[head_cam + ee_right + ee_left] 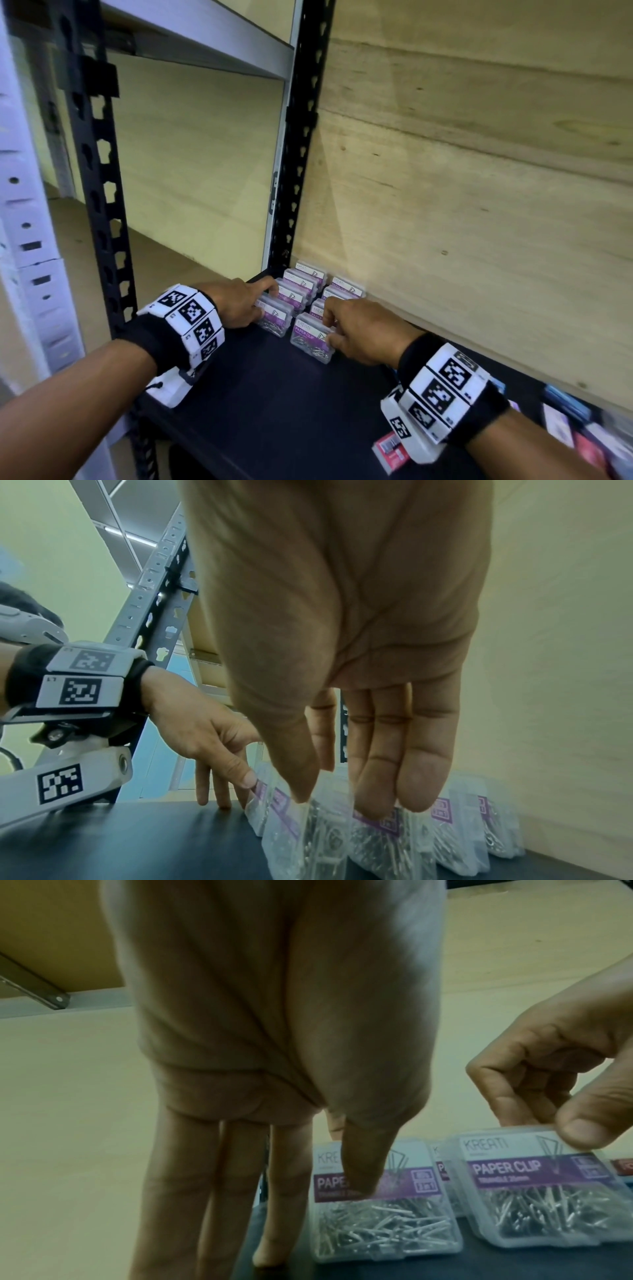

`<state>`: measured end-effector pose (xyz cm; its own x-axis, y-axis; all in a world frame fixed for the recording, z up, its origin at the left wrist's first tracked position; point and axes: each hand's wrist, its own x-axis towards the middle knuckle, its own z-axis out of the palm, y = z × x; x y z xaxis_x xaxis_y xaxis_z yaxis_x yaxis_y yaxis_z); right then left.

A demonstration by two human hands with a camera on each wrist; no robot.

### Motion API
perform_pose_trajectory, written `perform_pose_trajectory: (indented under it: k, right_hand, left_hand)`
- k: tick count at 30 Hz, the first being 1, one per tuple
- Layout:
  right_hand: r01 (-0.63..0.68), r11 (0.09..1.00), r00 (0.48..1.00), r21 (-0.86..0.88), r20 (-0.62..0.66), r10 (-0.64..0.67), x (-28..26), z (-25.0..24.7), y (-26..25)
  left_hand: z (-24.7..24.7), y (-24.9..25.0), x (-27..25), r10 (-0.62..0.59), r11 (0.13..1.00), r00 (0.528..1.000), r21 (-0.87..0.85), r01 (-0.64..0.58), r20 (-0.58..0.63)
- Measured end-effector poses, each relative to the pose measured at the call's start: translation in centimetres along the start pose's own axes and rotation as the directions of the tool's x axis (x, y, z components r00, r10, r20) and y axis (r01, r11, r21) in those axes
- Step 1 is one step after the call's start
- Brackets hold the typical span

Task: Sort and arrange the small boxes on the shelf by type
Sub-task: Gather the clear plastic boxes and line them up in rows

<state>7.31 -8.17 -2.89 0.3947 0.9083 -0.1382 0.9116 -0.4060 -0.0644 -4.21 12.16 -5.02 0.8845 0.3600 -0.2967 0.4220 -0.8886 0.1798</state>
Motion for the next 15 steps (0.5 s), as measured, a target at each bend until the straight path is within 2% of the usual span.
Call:
perform_pose_trajectory:
  k: [8,15]
  right_hand:
    - [0.001,1.0,1.0,-0.013,-0.022,-0.001,-1.6,-0.3,0.2]
    - [-0.069,0.997,0.998,-0.043,-0.002,0.069,-5.5,-2.6,4.0]
  left_hand:
    - [0.1,-0.4,-0.8,0.001,0.999,1.0,-0.037,-0.002,-0.031]
    - [-2.3,0.6,-3.1,-0.011,1.0,0.995,0.019,0.013,-0.095]
